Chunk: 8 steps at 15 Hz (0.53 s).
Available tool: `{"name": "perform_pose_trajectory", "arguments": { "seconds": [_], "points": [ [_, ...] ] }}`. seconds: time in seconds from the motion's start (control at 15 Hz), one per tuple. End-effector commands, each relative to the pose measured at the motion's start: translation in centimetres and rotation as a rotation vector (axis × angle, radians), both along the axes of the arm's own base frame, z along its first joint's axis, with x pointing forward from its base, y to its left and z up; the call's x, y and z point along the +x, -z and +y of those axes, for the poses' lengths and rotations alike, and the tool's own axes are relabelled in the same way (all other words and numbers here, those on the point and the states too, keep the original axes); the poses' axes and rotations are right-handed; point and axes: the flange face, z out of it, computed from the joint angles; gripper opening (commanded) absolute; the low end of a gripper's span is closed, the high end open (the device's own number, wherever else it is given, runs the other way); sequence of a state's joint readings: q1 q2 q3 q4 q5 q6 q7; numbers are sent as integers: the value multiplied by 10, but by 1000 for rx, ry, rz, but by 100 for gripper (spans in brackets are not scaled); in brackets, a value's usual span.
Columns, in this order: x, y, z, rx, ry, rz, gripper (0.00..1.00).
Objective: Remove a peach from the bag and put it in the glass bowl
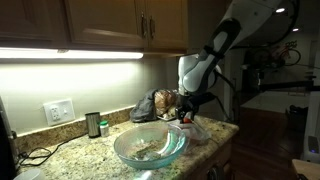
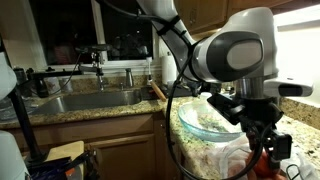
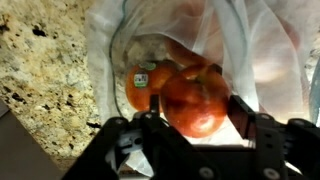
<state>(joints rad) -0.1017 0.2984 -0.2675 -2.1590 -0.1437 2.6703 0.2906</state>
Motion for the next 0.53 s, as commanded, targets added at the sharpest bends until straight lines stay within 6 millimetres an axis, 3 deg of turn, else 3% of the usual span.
{"name": "perform_pose_trajectory", "arguments": {
  "seconds": [0.0,0.07,0.27,0.4,0.47],
  "points": [
    [-9,-1,-2,10,-2,-16,71],
    [-9,-1,-3,10,-2,-16,87],
    [-10,-1,-5,10,1,-17,96],
    [-11,-1,-6,9,3,-18,60],
    [-11,-1,-7,9,3,-19,58]
  ]
}}
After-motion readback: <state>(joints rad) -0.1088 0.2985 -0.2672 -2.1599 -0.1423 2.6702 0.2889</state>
